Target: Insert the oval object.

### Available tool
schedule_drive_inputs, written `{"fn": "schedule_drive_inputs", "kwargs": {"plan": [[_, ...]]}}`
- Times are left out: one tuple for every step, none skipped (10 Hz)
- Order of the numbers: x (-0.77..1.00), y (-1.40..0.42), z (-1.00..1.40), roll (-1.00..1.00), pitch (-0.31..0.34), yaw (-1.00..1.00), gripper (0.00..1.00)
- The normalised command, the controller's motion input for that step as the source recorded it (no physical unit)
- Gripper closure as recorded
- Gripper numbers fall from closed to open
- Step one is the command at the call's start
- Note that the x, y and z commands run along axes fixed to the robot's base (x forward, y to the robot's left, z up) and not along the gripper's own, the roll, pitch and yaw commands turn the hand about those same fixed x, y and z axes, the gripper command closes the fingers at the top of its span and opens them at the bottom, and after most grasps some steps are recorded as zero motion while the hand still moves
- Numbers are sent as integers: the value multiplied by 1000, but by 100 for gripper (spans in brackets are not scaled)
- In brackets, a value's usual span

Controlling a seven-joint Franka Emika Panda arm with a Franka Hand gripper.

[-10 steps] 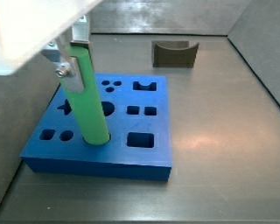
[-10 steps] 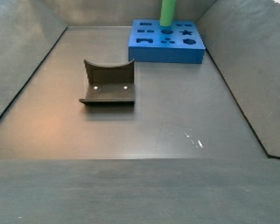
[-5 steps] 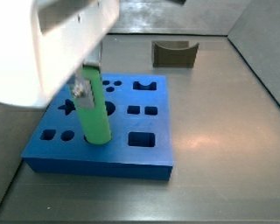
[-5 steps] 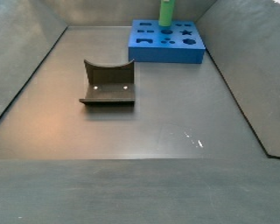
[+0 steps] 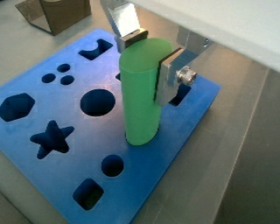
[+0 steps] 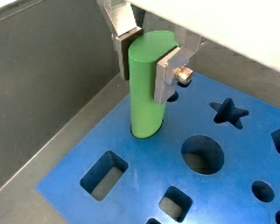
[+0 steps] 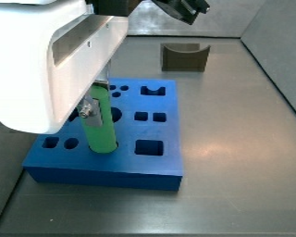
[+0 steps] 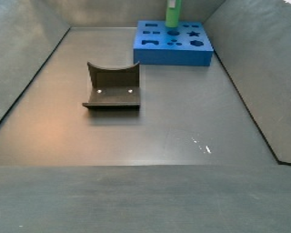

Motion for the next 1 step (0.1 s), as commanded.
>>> {"fn": "schedule_drive_inputs", "kwargs": {"plan": [[0, 0, 0, 0, -4, 0, 100]]}}
